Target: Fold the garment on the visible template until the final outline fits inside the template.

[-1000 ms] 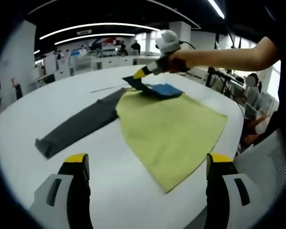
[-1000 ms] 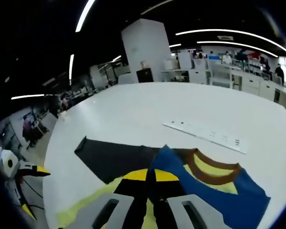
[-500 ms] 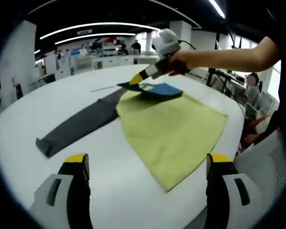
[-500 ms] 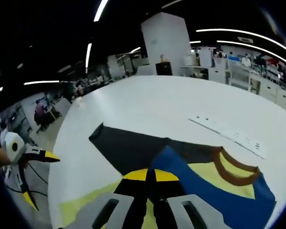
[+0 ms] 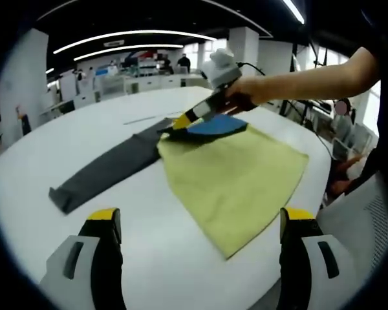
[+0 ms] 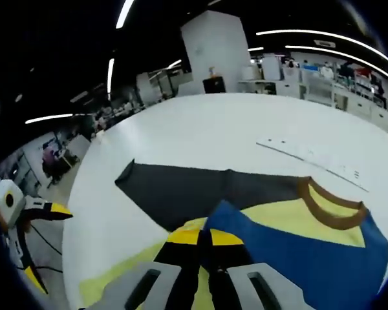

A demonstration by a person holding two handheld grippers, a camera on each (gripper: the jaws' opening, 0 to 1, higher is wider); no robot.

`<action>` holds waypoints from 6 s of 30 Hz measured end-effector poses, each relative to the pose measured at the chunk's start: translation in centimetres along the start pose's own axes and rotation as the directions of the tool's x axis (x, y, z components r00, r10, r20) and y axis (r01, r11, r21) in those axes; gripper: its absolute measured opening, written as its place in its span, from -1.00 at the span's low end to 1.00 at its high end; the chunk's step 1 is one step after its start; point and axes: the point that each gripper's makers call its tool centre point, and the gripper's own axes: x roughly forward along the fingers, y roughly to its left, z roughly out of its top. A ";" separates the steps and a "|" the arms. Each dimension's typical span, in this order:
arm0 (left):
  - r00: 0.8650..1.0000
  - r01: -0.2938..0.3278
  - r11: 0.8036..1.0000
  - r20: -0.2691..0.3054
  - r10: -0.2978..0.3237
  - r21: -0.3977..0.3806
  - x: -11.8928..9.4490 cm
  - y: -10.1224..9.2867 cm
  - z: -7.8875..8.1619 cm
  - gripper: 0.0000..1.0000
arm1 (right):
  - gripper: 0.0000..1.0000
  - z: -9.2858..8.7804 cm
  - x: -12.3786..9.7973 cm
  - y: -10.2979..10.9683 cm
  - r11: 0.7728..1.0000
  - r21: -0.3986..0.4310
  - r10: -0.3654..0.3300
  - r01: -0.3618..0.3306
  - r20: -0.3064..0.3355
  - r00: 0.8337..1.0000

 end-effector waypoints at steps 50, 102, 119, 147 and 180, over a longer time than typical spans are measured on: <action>0.998 -0.009 1.000 0.061 0.009 0.001 0.0 0.4 1.6 0.98 | -0.03 -6.9 -17.9 -14.1 0.953 0.135 -0.272 0.271 -0.012 0.962; 0.997 -0.011 1.000 0.078 0.012 -0.019 -0.9 0.2 2.3 0.98 | -1.00 -12.3 -17.3 -15.9 0.941 0.095 -0.318 0.325 -0.084 0.944; 0.997 -0.014 1.000 0.075 0.015 -0.019 -0.9 0.3 2.1 0.98 | -1.00 -13.1 -19.2 -18.6 0.916 -0.022 -0.400 0.401 -0.139 0.906; 0.997 -0.026 1.000 0.072 0.027 -0.018 -1.0 1.1 2.2 0.98 | -0.95 -12.9 -20.5 -17.9 0.916 0.022 -0.394 0.399 -0.120 0.911; 0.990 -0.103 0.990 0.088 0.111 -0.094 -1.8 6.2 3.0 0.98 | 0.97 -8.6 -25.3 -7.2 0.986 0.008 -0.162 0.164 0.205 0.965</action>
